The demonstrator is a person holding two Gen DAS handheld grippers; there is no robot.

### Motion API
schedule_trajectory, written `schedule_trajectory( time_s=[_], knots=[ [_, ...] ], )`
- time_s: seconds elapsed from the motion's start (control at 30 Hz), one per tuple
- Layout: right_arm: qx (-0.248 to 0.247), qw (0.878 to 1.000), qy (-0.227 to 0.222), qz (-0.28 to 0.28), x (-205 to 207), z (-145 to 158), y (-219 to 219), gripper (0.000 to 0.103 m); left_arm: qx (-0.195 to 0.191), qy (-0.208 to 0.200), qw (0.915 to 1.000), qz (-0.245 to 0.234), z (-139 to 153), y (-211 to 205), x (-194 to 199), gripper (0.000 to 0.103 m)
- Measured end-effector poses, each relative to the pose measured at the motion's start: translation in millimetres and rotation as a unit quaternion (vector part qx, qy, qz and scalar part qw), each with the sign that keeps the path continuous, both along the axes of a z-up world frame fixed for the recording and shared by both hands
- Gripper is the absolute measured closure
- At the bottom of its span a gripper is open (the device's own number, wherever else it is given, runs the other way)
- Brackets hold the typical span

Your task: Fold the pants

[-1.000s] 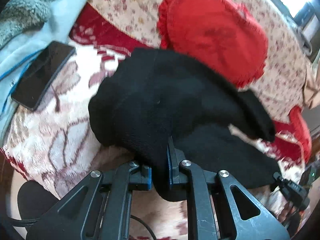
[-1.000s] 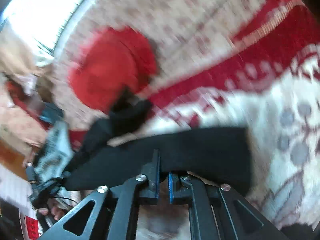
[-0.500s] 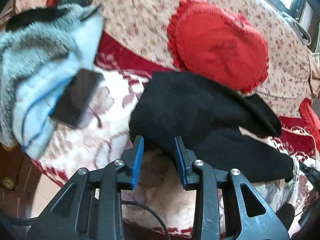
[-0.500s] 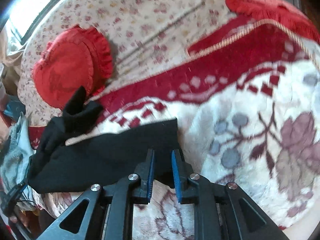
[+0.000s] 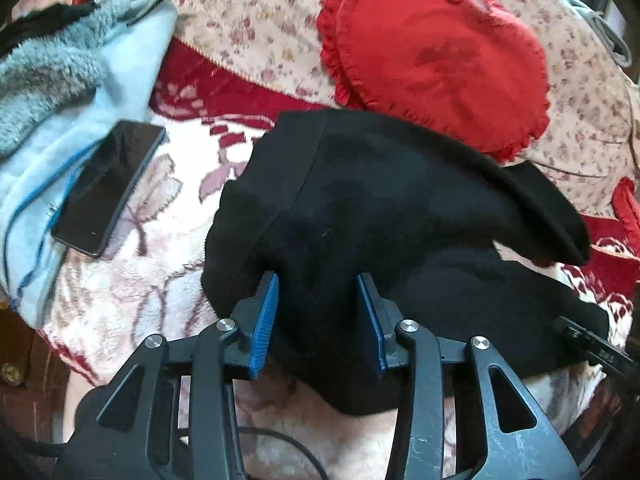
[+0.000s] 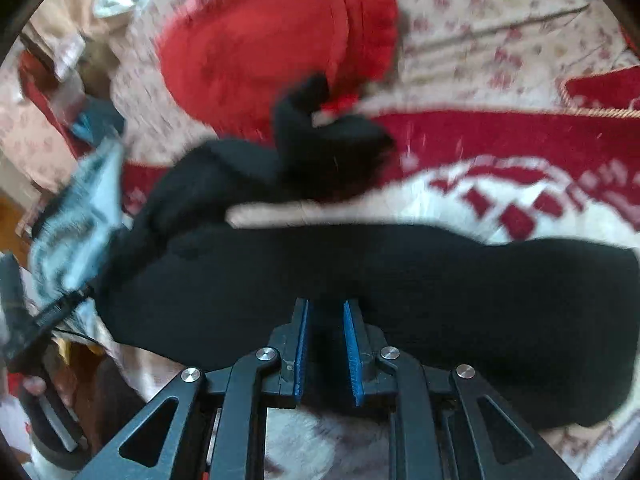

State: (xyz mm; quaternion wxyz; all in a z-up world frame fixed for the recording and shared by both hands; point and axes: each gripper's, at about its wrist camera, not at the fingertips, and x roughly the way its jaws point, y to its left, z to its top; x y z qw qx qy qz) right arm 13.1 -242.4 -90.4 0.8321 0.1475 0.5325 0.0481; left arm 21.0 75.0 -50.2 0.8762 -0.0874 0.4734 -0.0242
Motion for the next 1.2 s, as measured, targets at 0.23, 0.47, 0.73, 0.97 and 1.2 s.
schedule_trajectory(
  time_s=[0.23, 0.47, 0.73, 0.97, 1.2],
  knots=[
    [0.0, 0.999, -0.025, 0.031, 12, 24, 17, 0.083, 0.005, 0.004, 1.0, 0.0, -4, -3, 14, 0.062],
    [0.048, 0.989, -0.071, 0.117, 39, 45, 78, 0.078, 0.0, 0.001, 1.0, -0.004, 3, 2, 14, 0.062],
    [0.032, 0.985, -0.096, 0.14, 111, 50, 114, 0.066, 0.0, 0.007, 1.0, -0.006, -7, 2, 30, 0.06],
    [0.038, 0.988, -0.075, 0.127, 147, 34, 113, 0.065, 0.0, 0.014, 0.9998, -0.017, -15, 2, 42, 0.055],
    [0.068, 0.982, -0.072, 0.163, 119, 32, 134, 0.064, -0.024, -0.007, 0.9997, 0.007, 16, 37, 24, 0.055]
  ],
)
